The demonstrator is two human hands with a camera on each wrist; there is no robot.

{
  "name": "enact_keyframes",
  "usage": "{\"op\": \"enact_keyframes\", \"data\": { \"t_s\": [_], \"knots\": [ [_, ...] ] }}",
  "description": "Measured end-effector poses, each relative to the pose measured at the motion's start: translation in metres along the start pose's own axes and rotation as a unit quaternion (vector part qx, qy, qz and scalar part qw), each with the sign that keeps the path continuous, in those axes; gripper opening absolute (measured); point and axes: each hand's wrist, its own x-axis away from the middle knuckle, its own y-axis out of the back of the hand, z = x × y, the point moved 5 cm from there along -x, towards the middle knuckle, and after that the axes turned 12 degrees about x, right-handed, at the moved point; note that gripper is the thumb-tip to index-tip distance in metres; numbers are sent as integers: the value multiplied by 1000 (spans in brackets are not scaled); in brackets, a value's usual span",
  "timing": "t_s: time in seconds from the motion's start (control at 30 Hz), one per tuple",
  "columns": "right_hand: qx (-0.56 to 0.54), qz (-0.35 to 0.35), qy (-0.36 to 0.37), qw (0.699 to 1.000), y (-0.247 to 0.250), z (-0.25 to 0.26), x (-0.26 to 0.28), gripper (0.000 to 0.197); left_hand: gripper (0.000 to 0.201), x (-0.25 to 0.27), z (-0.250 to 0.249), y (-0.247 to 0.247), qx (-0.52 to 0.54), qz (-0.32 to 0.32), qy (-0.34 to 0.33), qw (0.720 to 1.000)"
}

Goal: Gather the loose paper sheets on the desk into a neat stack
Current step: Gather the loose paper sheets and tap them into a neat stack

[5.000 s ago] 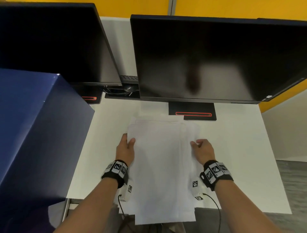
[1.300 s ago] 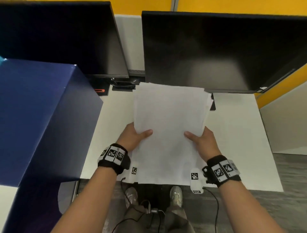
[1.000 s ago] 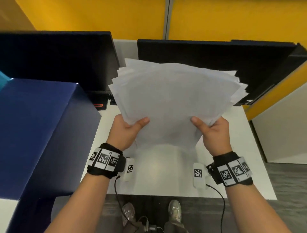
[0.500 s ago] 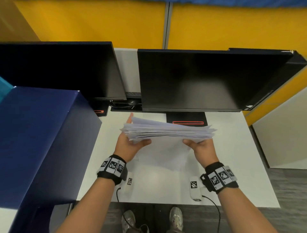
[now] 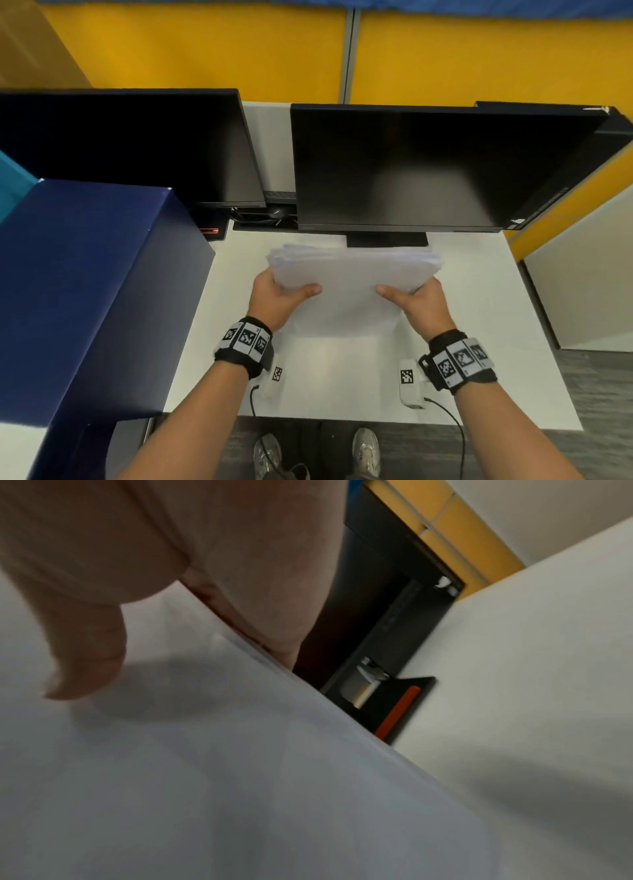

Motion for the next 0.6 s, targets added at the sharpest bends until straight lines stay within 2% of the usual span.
{"op": "enact_keyframes", "data": {
  "t_s": [0.07, 0.1, 0.2, 0.27, 0.37, 0.47, 0.53, 0.6],
  "knots": [
    [-20, -26, -31, 999, -5, -7, 1, 33, 33, -1, 13, -1, 25, -11, 44, 999],
    [-23, -42, -24, 999, -4, -6, 2, 34, 30, 0, 12, -1, 35, -21, 37, 998],
    [-36, -70, 30, 996, 4, 7, 6, 36, 29, 4, -5, 1, 20, -23, -45, 999],
    [-33, -73, 47, 996, 7, 10, 8, 34, 31, 6, -7, 2, 6, -11, -72, 997],
    [-12, -65, 11, 998, 2, -3, 2, 34, 31, 6, 3, -1, -11, 4, -68, 998],
    [-6, -22, -43, 999, -4, -16, -2, 35, 24, 4, 6, 0, 22, -24, -35, 999],
    [-5, -12, -42, 999, -4, -17, -4, 28, 21, 2, -6, 5, 49, -34, -44, 997],
    [-22, -25, -30, 999, 0, -9, -3, 25, 28, 0, -18, 11, 80, -19, -55, 995]
  ]
}}
